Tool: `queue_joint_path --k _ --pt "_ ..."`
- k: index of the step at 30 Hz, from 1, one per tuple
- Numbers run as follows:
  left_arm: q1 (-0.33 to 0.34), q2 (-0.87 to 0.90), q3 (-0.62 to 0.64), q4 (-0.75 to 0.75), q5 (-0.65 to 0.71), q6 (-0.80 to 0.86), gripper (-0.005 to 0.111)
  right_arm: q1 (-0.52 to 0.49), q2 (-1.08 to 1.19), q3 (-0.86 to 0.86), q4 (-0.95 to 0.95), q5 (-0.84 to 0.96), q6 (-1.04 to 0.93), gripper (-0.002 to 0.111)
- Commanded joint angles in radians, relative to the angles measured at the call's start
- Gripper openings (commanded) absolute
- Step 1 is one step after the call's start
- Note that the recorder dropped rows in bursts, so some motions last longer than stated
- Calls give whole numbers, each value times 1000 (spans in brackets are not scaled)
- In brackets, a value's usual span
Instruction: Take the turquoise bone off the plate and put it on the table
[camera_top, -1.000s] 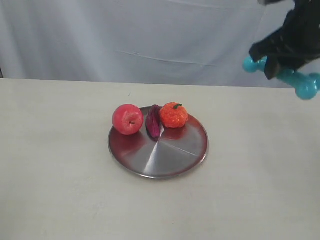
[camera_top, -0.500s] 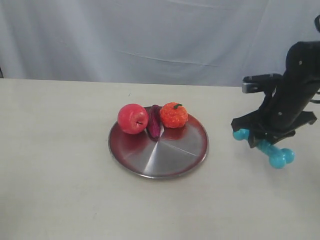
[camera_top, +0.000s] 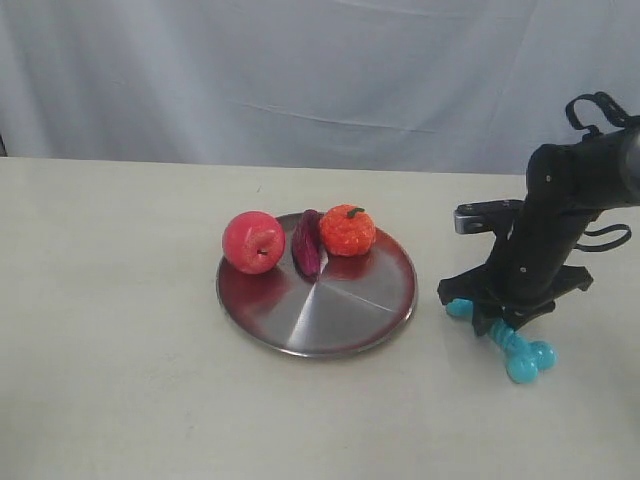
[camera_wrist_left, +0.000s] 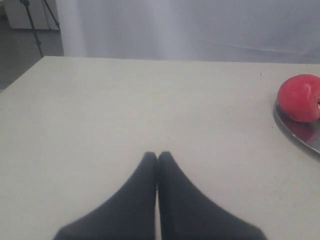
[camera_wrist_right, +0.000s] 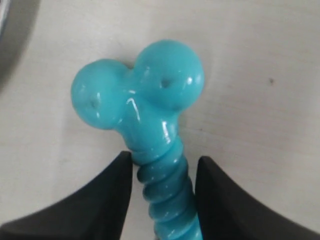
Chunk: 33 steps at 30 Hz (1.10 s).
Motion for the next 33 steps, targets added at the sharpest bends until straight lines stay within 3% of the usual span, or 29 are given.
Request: queue_joint_path --k 1,3,9,11,14,23,26,33 --pt "-8 -1 3 -1 -5 -4 0 11 9 1 106 -68 -53 0" --pt "-8 -1 3 -1 -5 -4 0 11 9 1 102 -64 -65 5" --pt "-8 -1 3 -1 -5 -4 0 11 8 1 102 -54 -91 53" --pt "-8 -1 3 -1 -5 -4 0 11 3 -2 102 -52 -91 60" --pt "-8 -1 3 -1 -5 -4 0 11 -30 -19 102 -20 -80 54" --pt "-8 -1 3 -1 -5 -4 0 11 -330 -37 68 41 -80 18" --pt "-8 -1 3 -1 -5 -4 0 11 -458 -37 28 41 -78 0" --pt "-8 -1 3 -1 -5 -4 0 11 -785 -37 -16 4 -73 -1"
